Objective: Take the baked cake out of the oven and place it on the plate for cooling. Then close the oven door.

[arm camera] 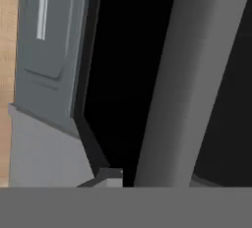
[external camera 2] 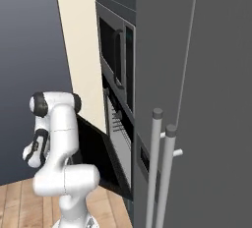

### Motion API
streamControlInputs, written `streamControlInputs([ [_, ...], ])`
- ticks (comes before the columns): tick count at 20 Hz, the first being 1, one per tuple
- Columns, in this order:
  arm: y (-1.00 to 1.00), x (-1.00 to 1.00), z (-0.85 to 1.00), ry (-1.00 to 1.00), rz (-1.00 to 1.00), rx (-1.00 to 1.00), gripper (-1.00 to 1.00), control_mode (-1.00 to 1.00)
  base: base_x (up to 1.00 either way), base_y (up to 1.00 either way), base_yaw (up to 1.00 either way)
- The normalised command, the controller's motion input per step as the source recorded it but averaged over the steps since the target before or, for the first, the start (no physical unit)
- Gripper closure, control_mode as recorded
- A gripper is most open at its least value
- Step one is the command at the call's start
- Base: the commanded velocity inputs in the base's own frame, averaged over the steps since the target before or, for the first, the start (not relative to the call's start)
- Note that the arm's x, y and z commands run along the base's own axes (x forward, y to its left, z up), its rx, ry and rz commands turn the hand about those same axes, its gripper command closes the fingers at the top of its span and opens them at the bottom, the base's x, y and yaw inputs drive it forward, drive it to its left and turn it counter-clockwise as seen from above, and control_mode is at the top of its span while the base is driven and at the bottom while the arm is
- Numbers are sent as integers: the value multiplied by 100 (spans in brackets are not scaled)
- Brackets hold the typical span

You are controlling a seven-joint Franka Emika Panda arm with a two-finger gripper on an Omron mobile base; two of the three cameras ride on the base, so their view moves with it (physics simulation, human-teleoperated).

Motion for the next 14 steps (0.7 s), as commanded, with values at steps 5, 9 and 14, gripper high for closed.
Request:
streamControlInputs([
  [5, 93, -29, -68, 16, 7, -10, -100, -100, 0, 0, 0],
  [9, 61, -33, 2, 14, 4, 0, -100, -100, 0, 0, 0],
  [14, 26, -26, 84, 17, 0, 8, -100, -100, 0, 0, 0],
])
